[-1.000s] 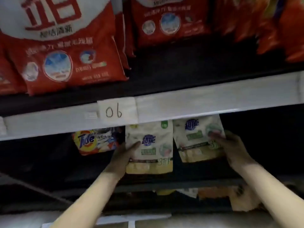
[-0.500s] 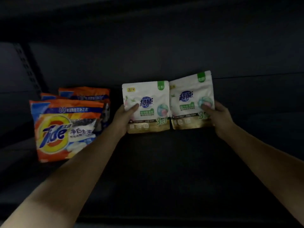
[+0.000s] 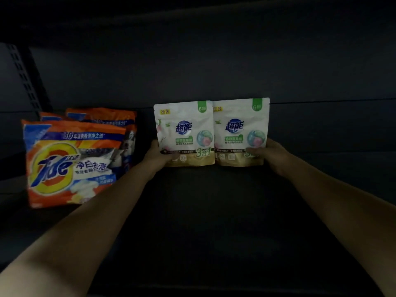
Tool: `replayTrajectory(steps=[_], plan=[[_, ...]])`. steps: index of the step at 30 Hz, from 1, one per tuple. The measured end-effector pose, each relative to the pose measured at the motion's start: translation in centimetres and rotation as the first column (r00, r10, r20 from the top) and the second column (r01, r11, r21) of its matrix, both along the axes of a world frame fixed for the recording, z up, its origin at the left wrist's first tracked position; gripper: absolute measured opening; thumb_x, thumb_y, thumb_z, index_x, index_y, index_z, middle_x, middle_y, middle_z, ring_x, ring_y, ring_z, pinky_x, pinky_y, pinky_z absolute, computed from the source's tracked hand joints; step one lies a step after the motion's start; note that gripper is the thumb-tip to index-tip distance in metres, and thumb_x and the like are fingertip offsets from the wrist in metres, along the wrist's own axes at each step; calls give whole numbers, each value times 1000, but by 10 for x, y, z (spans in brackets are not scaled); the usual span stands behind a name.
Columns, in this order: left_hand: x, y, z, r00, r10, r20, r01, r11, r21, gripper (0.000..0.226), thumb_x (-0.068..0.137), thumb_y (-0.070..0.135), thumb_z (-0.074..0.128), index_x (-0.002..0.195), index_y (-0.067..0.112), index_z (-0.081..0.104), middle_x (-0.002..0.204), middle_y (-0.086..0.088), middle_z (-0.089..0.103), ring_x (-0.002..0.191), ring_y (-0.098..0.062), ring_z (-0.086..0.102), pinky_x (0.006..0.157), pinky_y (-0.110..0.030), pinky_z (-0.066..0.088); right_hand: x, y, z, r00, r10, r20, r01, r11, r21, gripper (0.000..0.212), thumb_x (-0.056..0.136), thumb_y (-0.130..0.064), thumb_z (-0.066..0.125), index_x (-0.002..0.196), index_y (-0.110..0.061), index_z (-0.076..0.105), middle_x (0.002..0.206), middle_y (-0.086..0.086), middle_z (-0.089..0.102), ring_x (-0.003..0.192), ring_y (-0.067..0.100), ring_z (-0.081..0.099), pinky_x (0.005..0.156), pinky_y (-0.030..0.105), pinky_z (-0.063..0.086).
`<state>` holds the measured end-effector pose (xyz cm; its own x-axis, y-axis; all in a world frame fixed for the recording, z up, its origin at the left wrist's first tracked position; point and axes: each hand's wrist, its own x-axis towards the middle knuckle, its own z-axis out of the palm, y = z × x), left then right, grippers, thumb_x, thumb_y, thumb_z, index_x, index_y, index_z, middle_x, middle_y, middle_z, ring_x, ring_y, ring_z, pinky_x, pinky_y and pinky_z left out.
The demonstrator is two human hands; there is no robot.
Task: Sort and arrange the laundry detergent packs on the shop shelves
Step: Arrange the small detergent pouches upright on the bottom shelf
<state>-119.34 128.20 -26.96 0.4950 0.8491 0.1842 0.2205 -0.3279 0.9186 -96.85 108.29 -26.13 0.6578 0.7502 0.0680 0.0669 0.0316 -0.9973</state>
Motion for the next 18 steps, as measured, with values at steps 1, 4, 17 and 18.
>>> replayTrajectory(steps=[1, 4, 17, 18], plan=[[-1, -2, 0, 1000, 15, -8, -15, 1000, 16, 77, 81, 14, 73, 144, 13, 28, 143, -7, 43, 129, -23, 43, 95, -28, 38, -1, 0, 0, 1000, -3, 25, 3, 1000, -16, 51, 79, 1, 68, 127, -8, 54, 121, 10, 63, 107, 23, 61, 84, 34, 51], [3, -6, 4, 998, 64, -15, -63, 997, 35, 71, 81, 10, 72, 140, 12, 32, 140, -9, 46, 126, -25, 46, 93, -29, 40, -4, 3, 3, 995, -72, 63, 73, 997, -13, 52, 77, 3, 70, 125, -6, 53, 122, 10, 62, 109, 25, 60, 90, 38, 51], [-2, -17, -9, 976, 218, -17, -218, 962, -167, 72, 87, 19, 68, 145, 5, 26, 144, -16, 40, 128, -31, 43, 101, -36, 40, -13, -21, 0, 875, -294, 385, 402, 883, -240, 49, 81, -32, 71, 124, -12, 58, 114, 11, 64, 93, 22, 61, 74, 32, 51], [-5, -16, -8, 979, 202, -30, -205, 961, -184, 70, 87, 19, 67, 144, 5, 29, 142, -16, 42, 126, -30, 45, 98, -35, 41, -17, -26, 2, 857, -284, 430, 424, 863, -276, 48, 82, -37, 69, 122, -12, 59, 111, 11, 64, 87, 20, 59, 66, 29, 48]])
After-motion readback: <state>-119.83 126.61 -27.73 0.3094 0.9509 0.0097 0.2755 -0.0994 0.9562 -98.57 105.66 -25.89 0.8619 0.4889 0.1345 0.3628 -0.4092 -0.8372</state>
